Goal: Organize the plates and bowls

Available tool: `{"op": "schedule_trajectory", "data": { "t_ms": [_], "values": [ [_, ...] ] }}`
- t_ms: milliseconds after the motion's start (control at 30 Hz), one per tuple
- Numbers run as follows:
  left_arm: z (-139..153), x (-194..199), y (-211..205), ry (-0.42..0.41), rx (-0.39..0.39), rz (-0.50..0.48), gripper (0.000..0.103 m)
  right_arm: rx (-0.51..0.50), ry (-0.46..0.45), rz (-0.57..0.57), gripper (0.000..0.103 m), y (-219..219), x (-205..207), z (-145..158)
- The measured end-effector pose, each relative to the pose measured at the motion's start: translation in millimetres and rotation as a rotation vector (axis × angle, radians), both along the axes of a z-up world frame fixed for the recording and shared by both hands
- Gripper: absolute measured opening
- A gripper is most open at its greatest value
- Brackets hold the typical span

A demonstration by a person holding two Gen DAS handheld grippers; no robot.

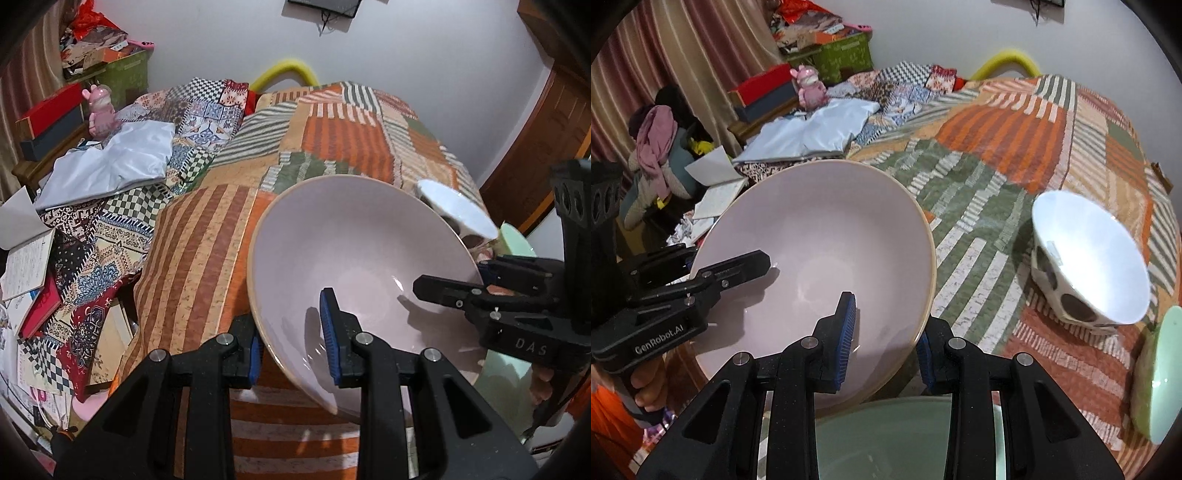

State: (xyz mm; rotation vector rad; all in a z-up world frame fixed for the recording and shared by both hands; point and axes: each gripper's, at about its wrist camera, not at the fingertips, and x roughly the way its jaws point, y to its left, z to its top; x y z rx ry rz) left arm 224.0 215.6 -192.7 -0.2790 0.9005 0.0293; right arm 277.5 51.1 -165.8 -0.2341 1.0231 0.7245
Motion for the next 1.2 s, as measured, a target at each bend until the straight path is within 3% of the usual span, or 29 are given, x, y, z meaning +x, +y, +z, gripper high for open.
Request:
{"op": "schedule_trajectory", "data": {
  "t_ms": [133, 500, 633, 800, 1100, 1200],
  "values": [
    [-13, 4, 4, 0.031, -0.016, 0.0, 0.028, -0.029, 0.048, -0.002, 0.028, 5, 8, -13],
    [-19, 2, 6, 0.039, -0.017, -0.005, 0.028, -0.029, 0.02, 0.013, 0.031, 4, 4, -8],
    [-17, -3, 4, 0.044, -0.009, 0.004, 0.037, -0.01, 0.021, -0.001, 0.031, -4, 3, -3],
    [-10, -15, 8, 0.03, 0.0, 0.039, 0.048, 0.009, -0.033, -0.004, 0.031, -16, -6, 14],
    [19, -38, 10, 0.009, 0.019, 0.117, 0.048, 0.063, -0.079, -0.026, 0.032, -42, -19, 37],
    [32, -44, 6, -0.007, 0.024, 0.129, 0.048, 0.08, -0.105, -0.042, 0.036, -56, -26, 45]
  ]
}}
